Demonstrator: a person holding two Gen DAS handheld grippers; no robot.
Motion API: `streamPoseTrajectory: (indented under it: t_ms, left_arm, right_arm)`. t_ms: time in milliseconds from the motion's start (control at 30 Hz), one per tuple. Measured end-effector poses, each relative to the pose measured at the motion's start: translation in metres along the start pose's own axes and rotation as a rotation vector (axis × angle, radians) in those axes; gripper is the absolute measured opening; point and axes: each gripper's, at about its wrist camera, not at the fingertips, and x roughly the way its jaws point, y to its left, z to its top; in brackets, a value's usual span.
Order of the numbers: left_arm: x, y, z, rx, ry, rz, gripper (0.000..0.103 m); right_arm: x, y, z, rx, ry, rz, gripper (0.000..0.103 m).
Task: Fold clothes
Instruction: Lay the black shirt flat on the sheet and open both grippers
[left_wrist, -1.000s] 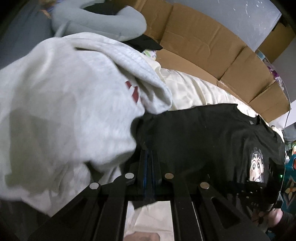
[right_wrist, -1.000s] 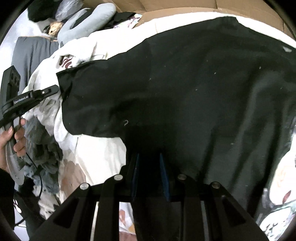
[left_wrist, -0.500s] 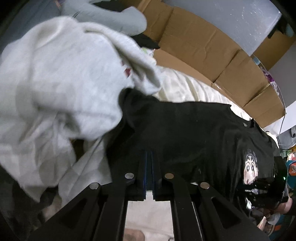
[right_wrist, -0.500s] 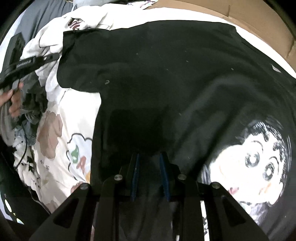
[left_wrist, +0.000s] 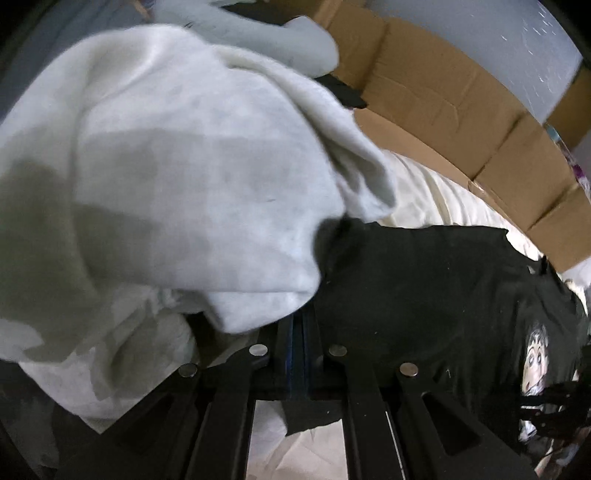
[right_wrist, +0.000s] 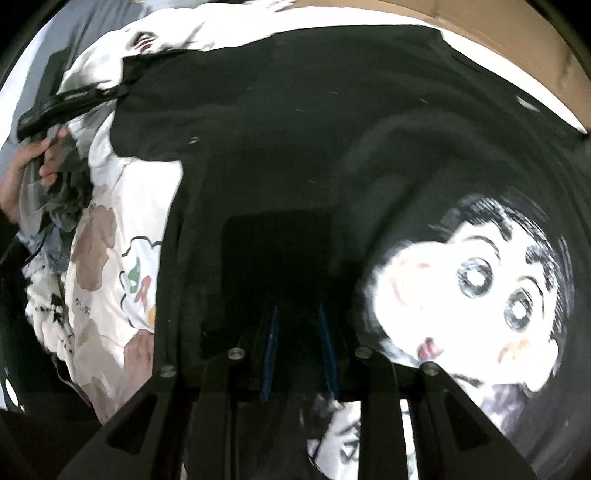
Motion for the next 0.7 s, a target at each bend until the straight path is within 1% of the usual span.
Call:
streamPoseTrajectory:
  t_ms: [100, 167, 267, 367, 467, 533, 600, 633, 700]
  left_arm:
    - [-0.004, -0.005, -0.002, -0.002, 0.009, 0.035, 0.003]
    - [-0.01, -0.008, -0.003, -0.018, 0.005, 0.029, 0.003]
    - [-0.024, -0.015, -0.009, -0.016, 0.0, 0.013, 0.003]
    - [-0.041, -0.023, -0.019, -0.018, 0.023, 0.011, 0.003]
    - [-0.064, -0.032, -0.031, -0.031, 0.051, 0.0, 0.003]
    - [-0.084, -0.039, -0.038, -0.02, 0.072, -0.002, 0.003]
    - [-0.103, -0.045, -0.043, -0.009, 0.088, -0.008, 0.003]
    - [-0.113, -0.049, -0.046, -0.011, 0.096, -0.017, 0.003]
    - [-0.133, -0.054, -0.05, -0.01, 0.114, -0.028, 0.003]
  right_arm:
    - [-0.024, -0.009, -0.007, 0.076, -0.024, 0.027, 0.022]
    - [-0.038, -0.017, -0.015, 0.129, -0.032, 0.043, 0.022]
    - [-0.054, -0.029, -0.028, 0.175, -0.044, 0.023, 0.024]
    - [-0.073, -0.038, -0.039, 0.207, -0.061, 0.011, 0.025]
    - [-0.099, -0.043, -0.047, 0.251, -0.07, 0.019, 0.029]
    - [-0.122, -0.044, -0.052, 0.272, -0.095, 0.01, 0.038]
    - [-0.146, -0.045, -0.056, 0.28, -0.116, 0.002, 0.045]
    - [-0.159, -0.047, -0.058, 0.287, -0.127, -0.004, 0.047]
    - [-0.185, -0.049, -0.061, 0.312, -0.151, -0.008, 0.047]
